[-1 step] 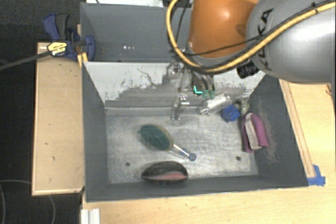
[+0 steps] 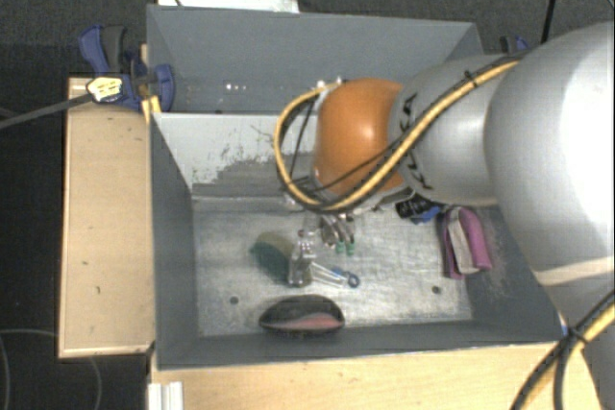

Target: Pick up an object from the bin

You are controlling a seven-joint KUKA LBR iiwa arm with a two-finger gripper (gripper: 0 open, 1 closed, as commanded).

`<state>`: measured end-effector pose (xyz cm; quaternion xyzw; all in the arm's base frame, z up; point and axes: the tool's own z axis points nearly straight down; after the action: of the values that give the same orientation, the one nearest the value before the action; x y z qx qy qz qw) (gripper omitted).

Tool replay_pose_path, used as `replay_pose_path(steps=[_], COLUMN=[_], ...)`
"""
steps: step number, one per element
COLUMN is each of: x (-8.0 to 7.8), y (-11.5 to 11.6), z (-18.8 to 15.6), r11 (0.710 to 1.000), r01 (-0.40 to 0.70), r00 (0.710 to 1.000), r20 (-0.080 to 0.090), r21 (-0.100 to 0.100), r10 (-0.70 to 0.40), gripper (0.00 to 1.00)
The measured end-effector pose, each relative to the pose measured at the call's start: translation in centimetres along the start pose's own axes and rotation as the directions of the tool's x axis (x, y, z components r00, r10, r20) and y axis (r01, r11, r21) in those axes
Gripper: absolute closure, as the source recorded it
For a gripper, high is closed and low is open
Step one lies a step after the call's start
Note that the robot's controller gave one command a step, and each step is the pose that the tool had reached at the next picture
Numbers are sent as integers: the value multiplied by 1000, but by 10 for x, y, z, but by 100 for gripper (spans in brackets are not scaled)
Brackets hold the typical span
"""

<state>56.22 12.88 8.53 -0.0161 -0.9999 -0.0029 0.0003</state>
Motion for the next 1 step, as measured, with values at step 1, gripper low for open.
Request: replay_pose_path(steps=[1], x=[12], y=[9], z=[-15], r11=[987], r01=[-158], r00=[987], r20=[2], r21=[4], r10=[158], gripper=[0])
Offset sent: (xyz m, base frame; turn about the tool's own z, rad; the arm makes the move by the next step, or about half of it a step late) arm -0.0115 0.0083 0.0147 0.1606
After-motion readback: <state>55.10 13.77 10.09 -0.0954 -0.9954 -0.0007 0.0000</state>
